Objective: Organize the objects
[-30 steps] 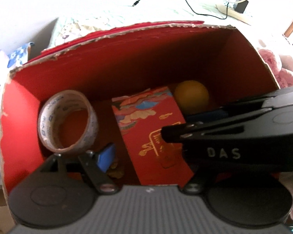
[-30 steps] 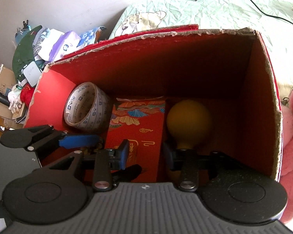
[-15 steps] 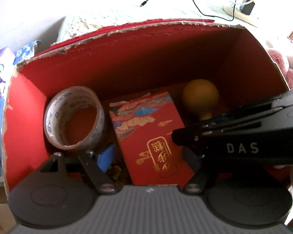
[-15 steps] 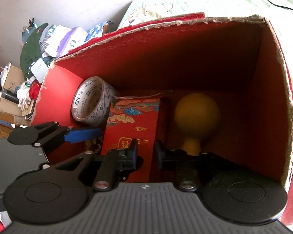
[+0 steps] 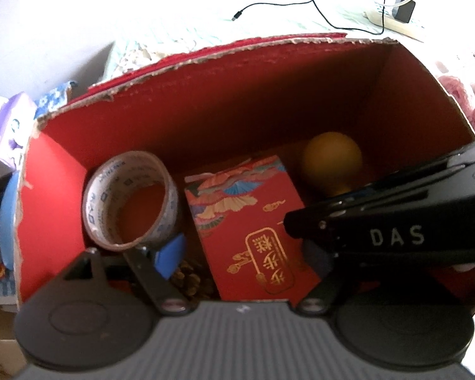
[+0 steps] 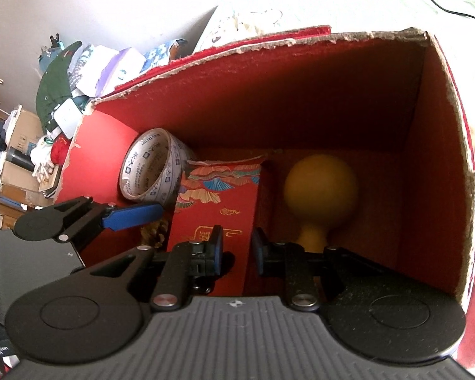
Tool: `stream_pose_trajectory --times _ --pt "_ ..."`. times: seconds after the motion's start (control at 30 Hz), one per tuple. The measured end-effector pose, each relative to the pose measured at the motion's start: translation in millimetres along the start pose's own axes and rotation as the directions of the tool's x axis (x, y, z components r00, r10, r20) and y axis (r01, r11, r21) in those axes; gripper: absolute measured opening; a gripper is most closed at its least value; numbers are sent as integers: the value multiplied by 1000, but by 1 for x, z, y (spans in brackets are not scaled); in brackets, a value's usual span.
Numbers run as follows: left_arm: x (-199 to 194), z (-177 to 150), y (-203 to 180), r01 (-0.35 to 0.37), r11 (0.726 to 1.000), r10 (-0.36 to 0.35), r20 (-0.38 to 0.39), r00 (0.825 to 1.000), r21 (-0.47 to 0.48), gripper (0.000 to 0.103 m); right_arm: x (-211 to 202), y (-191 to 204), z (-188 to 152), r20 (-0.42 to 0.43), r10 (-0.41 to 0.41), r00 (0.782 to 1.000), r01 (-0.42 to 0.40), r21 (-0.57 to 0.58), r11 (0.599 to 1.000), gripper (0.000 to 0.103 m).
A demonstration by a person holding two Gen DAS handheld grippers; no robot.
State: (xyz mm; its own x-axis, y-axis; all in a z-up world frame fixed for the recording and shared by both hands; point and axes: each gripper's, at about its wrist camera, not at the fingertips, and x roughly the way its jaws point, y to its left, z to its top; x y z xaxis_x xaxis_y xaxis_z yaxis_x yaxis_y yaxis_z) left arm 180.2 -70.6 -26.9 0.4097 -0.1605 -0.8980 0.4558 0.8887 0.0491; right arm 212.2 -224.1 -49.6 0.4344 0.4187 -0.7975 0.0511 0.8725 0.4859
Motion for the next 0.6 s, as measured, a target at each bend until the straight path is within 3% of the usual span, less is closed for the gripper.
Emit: stream_pose_trajectory --times 0.3,0.6 --pt "-4 -2 -3 -26 1000 26 7 1000 4 86 -3 0 -2 25 2 1000 -1 -11 1000 23" --pt "-6 -3 -7 -44 999 44 16 999 5 86 -4 4 -2 58 -45 997 47 -34 998 23"
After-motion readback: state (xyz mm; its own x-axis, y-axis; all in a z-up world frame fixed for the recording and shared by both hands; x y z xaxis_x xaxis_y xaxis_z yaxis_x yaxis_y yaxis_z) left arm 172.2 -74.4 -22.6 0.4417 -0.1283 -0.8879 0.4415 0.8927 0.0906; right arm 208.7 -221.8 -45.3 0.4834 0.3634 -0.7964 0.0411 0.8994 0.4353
